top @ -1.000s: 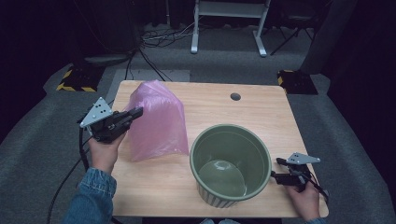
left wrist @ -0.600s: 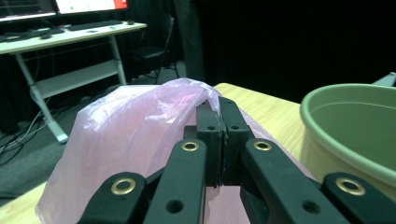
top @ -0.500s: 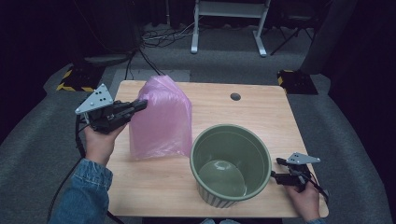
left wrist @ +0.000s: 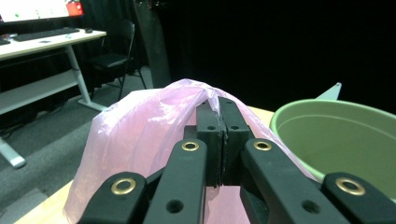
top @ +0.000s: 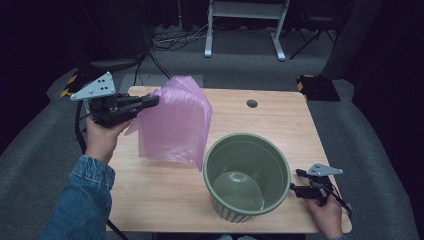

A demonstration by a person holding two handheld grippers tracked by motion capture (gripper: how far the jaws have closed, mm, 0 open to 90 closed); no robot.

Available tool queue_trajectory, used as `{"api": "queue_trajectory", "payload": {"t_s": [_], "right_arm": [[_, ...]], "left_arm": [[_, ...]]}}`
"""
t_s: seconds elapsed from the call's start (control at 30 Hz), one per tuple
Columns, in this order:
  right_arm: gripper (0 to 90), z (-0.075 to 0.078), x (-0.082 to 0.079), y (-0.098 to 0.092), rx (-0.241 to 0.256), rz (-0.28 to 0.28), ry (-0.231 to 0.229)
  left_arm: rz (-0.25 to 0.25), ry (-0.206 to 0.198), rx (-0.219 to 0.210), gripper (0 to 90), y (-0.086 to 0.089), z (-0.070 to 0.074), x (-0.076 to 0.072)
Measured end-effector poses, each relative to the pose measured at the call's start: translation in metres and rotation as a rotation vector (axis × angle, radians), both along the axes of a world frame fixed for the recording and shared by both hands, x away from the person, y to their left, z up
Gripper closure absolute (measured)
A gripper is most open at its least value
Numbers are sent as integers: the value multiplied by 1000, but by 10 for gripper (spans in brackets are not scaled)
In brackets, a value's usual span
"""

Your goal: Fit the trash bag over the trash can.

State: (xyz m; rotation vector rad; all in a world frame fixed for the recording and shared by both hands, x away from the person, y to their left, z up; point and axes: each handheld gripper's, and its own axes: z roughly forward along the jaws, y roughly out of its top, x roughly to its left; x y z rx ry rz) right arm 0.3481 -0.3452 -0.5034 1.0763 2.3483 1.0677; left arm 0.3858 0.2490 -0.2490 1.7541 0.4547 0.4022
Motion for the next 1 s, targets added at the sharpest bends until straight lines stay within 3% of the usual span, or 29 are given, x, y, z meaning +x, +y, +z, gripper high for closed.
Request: {"api": "queue_trajectory", "payload": {"t_s": [0.5, 0.7, 1.0], "right_arm": [[295, 0, 0, 0, -1, 1, 0], [295, 0, 0, 0, -1, 1, 0], [295, 0, 0, 0, -1, 0, 0]], "left_arm": [[-92, -42, -15, 889, -24, 39, -2], [-114, -60, -40, 889, -26, 53, -5], [-184, -84, -25, 888, -51, 66, -29]]}}
